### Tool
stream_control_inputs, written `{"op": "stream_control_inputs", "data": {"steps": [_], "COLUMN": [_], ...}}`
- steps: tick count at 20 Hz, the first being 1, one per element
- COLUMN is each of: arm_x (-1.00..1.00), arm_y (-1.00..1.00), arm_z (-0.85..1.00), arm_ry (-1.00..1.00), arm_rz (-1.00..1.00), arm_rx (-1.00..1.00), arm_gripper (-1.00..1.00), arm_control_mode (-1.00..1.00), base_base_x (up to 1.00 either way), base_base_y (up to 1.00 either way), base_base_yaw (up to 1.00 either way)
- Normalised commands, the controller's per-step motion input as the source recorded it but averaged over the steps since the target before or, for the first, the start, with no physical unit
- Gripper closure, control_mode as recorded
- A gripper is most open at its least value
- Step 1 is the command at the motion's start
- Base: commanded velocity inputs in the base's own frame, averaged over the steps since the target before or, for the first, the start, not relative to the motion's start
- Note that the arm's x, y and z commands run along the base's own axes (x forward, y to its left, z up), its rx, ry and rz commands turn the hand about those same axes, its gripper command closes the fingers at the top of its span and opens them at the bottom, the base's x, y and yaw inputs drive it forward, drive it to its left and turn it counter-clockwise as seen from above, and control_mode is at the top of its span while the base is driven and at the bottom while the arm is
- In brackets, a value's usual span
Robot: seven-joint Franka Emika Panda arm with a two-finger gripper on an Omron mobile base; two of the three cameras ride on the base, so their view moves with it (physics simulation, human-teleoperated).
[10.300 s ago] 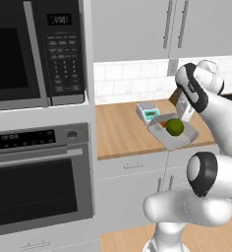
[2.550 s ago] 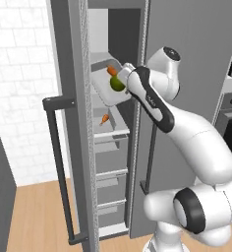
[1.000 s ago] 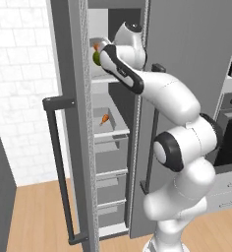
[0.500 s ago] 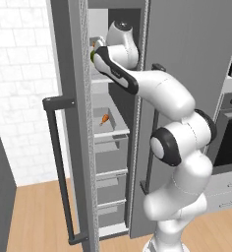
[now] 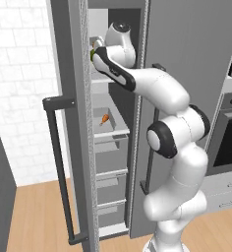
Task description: Take the meat container that has the chicken drumstick and place it on the second highest rack of the freezer. Then take the vegetable container that has the lime and carrot and place it on the highest rack of the freezer.
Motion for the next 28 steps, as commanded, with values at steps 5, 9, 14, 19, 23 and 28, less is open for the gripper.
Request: {"op": "stream_control_inputs", "data": {"steps": [5, 9, 14, 19, 23, 28], "arm_x": [0.57, 0.64, 0.08, -0.64, -1.00, -1.00], "arm_y": [0.00, 0.00, 0.00, -0.01, -0.26, -0.45], "arm_z": [0.00, 0.00, 0.11, 0.28, -0.12, -0.91], "arm_ry": [0.00, 0.01, 0.00, 0.00, 0.00, -0.04], "arm_rz": [0.00, 0.00, 0.00, 0.00, 0.02, 0.18], "arm_rx": [0.00, 0.00, 0.05, 0.07, 0.17, 0.21], "arm_gripper": [1.00, -1.00, -1.00, -1.00, -1.00, -1.00], "arm_control_mode": [-1.00, -1.00, -1.00, -1.00, -1.00, -1.00], "base_base_x": [0.00, 0.00, 0.00, 0.00, 0.00, 0.00], "base_base_y": [0.00, 0.00, 0.00, 0.00, 0.00, 0.00], "base_base_yaw": [0.00, 0.00, 0.00, 0.00, 0.00, 0.00]}}
